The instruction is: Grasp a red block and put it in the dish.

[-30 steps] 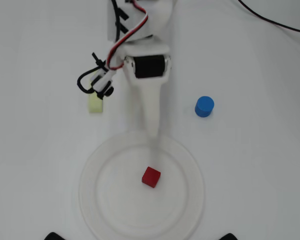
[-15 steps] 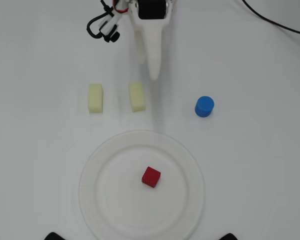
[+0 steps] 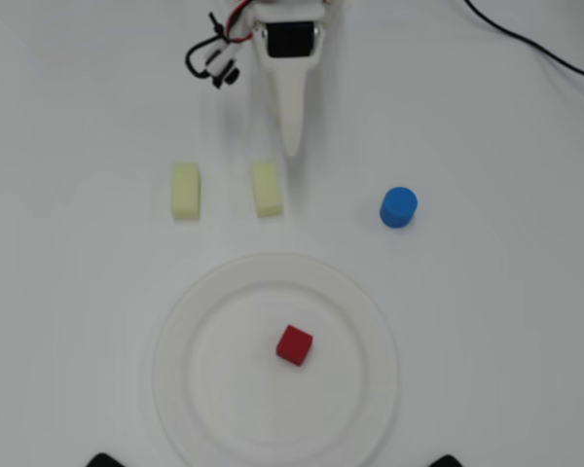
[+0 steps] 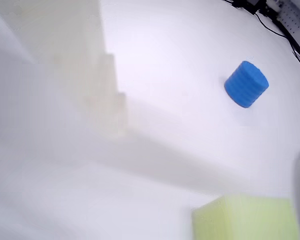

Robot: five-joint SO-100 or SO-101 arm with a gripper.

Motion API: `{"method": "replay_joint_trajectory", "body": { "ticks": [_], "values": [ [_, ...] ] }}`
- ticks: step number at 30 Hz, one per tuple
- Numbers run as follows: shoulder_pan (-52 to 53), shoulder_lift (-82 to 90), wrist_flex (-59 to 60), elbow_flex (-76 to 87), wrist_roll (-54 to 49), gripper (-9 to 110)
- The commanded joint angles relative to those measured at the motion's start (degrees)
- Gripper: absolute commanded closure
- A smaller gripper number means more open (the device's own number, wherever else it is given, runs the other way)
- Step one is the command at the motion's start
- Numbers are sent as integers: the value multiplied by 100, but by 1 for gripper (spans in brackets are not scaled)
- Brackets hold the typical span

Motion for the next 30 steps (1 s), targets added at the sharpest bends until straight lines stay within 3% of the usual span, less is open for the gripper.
{"method": "replay_joint_trajectory", "body": {
  "ticks": [1, 15, 20, 25, 30],
  "values": [
    [-62, 519, 0, 431, 62, 64],
    [-343, 3779, 923, 2065, 97, 78],
    [-316, 3806, 1063, 2180, 272, 85],
    [-343, 3806, 1072, 2294, 316, 101],
    [-343, 3806, 1081, 2593, 299, 101]
  ]
}}
